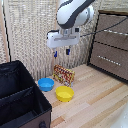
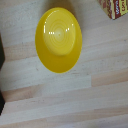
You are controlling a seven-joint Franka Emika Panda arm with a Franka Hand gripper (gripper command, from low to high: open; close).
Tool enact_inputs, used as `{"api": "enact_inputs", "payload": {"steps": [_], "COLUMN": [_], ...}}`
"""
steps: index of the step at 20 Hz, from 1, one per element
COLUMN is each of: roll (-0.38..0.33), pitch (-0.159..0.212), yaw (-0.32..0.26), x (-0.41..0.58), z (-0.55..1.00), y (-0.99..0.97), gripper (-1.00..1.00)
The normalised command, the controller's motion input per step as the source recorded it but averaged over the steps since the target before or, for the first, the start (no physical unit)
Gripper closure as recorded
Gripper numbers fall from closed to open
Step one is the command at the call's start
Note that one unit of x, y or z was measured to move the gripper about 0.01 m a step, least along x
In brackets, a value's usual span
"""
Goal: With caution, bring your gripper towards the upper drawer's hold. Grasp the drawer hold tightly with your gripper tool. Pull the drawer in your direction to reveal the contents of the top drawer.
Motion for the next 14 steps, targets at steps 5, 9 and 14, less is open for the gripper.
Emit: {"api": "enact_inputs", "payload": {"steps": [5, 9, 14], "roll": [-0.214, -0.218, -0.282], "pitch": [0.0, 0.001, 0.0], "yaw": [0.132, 0.118, 0.144], "x": [0.165, 0.127, 0.013], "z": [0.55, 0.54, 0.28], "y": [0.0, 0.0, -0.02], "gripper": [-1.0, -1.0, -1.0]}}
